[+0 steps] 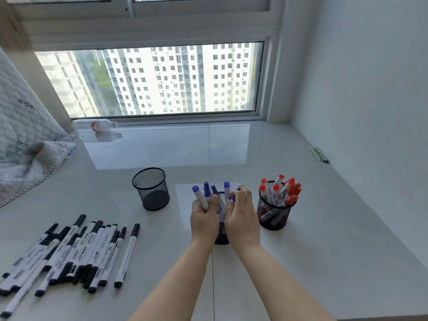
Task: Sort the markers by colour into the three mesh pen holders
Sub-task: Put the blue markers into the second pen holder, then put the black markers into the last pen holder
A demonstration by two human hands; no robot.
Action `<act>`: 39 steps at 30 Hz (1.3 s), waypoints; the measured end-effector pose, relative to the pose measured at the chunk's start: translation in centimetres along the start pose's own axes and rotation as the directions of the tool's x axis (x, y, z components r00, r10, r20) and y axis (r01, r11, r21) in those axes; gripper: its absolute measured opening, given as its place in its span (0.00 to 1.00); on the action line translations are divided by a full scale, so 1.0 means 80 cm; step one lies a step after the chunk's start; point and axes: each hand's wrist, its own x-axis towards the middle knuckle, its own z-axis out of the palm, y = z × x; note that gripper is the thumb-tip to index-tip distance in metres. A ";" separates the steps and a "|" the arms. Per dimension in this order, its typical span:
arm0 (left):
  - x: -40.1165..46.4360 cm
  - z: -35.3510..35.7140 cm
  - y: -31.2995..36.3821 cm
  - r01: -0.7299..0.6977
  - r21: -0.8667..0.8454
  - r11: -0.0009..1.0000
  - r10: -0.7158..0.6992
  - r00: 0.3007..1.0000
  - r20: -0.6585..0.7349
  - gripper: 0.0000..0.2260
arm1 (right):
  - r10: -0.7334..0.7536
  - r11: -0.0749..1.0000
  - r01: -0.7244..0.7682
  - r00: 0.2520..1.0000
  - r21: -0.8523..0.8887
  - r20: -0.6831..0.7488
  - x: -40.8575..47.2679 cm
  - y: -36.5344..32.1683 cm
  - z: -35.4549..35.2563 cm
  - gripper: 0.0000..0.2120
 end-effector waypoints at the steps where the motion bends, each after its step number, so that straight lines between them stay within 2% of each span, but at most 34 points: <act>1: 0.002 0.000 0.000 0.014 0.016 1.000 -0.015 1.000 0.020 0.07 | 0.005 1.000 -0.005 1.000 -0.005 0.002 0.001 0.001 0.000 0.14; 4: 0.005 0.002 0.006 0.013 0.044 0.999 -0.015 0.999 0.046 0.02 | 0.024 1.000 -0.024 1.000 -0.017 0.019 0.006 0.001 0.001 0.13; 6: 0.009 0.003 0.010 -0.049 0.088 0.995 0.046 0.998 0.043 0.06 | 0.025 0.999 -0.024 0.999 -0.022 0.023 0.008 0.002 0.003 0.13; 9: 0.014 0.007 0.022 -0.085 0.094 0.992 0.082 0.996 0.036 0.05 | 0.029 0.999 -0.028 0.999 -0.033 0.023 0.011 0.003 0.003 0.13; 12: 0.024 0.010 0.031 -0.018 0.039 0.999 0.018 1.000 0.002 0.14 | 0.024 0.999 -0.023 0.999 -0.046 0.025 0.014 0.006 0.003 0.13; 15: 0.033 0.010 0.031 0.057 0.007 0.998 -0.057 0.998 -0.030 0.19 | 0.019 0.998 -0.017 0.999 -0.055 0.030 0.014 0.008 0.003 0.12; 20: 0.036 0.011 0.029 0.110 0.006 0.994 -0.110 0.993 -0.049 0.15 | 0.029 0.997 -0.025 0.998 -0.076 0.053 0.021 0.009 -0.001 0.11; 22: 0.033 0.010 0.023 0.146 0.055 0.988 -0.145 0.989 -0.030 0.13 | 0.028 0.996 -0.021 0.996 -0.084 0.082 0.026 0.010 -0.003 0.11; 27: 0.026 0.007 0.018 0.108 0.240 0.965 -0.112 0.994 0.002 0.10 | 0.032 0.993 -0.015 0.988 -0.114 0.151 0.032 0.009 -0.011 0.11; 30: 0.025 0.002 0.020 0.098 0.361 0.927 -0.134 0.988 0.076 0.03 | 0.029 0.989 -0.002 0.984 -0.148 0.175 0.031 0.009 -0.017 0.13; 34: 0.017 -0.012 0.024 0.046 0.409 0.911 -0.110 0.985 0.136 0.20 | -0.033 0.974 0.056 0.993 -0.218 0.110 0.026 -0.001 -0.031 0.13; 39: -0.008 -0.058 0.024 -0.033 0.482 0.876 -0.043 0.988 0.147 0.17 | -0.277 0.908 0.247 0.960 -0.339 -0.044 0.001 -0.032 -0.033 0.12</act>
